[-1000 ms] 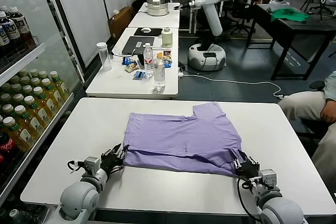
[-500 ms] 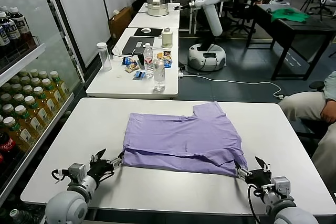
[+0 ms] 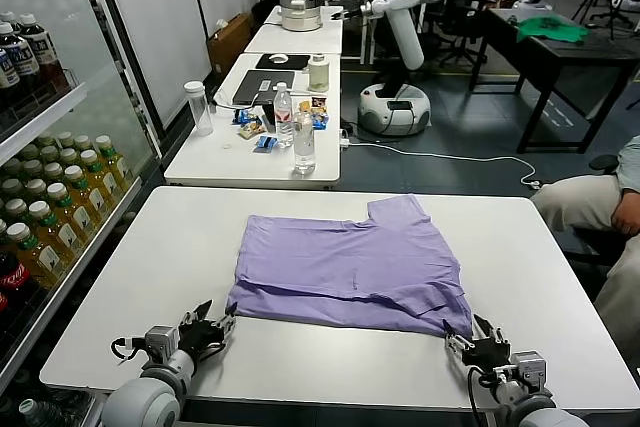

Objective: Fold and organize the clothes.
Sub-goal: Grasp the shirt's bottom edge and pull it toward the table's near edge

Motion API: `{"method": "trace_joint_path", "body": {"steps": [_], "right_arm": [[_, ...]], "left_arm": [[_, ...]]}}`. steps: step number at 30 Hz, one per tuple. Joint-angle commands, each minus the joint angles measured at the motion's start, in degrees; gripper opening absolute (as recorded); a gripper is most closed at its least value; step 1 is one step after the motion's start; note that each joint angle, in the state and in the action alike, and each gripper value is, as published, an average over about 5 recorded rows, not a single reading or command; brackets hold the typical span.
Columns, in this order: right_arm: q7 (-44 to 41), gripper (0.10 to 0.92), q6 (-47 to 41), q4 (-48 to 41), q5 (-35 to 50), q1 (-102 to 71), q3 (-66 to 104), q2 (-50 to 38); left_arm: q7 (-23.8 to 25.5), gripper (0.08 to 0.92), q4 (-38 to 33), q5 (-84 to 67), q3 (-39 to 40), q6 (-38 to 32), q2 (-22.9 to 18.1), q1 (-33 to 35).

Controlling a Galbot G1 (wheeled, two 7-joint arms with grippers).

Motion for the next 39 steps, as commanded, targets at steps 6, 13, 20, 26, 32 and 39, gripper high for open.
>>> {"method": "trace_joint_path", "body": {"steps": [6,13,20,26,32,39], "right_arm": [[-0.2,0.301,0.41,-0.73,1.77,0.23,-1.15,0.62],[0.97,0.142,-2.39,12.03,3.12,-10.17,6.8,-0.52],[1.14,0.129,-1.91,19.47,0.14,-20.77,9.43,0.15],[1.19,0.129,-1.11,20.19,-3.79,-22.9,7.38,1.12],[1.62,0.175,-1.88,21.95,-6.13,-21.65,6.01,1.55],[4.37,0.375,-2.63,24.78,-1.56,-11.32,8.81,0.87]], "left_arm": [[-0.29,0.308,-2.03,0.91,1.29,0.65,-1.09,1.01],[-0.79,0.122,-12.41,0.76,-3.57,-1.29,1.64,11.78],[-0.86,0.1,-14.54,0.58,-9.13,-6.14,5.42,24.29],[-1.23,0.1,-15.89,1.68,-10.55,-5.73,5.55,27.01],[-1.37,0.151,-18.09,1.92,-11.3,-4.09,4.71,24.43],[-0.23,0.345,-20.9,-1.95,-15.02,-3.42,5.01,17.0]]}}
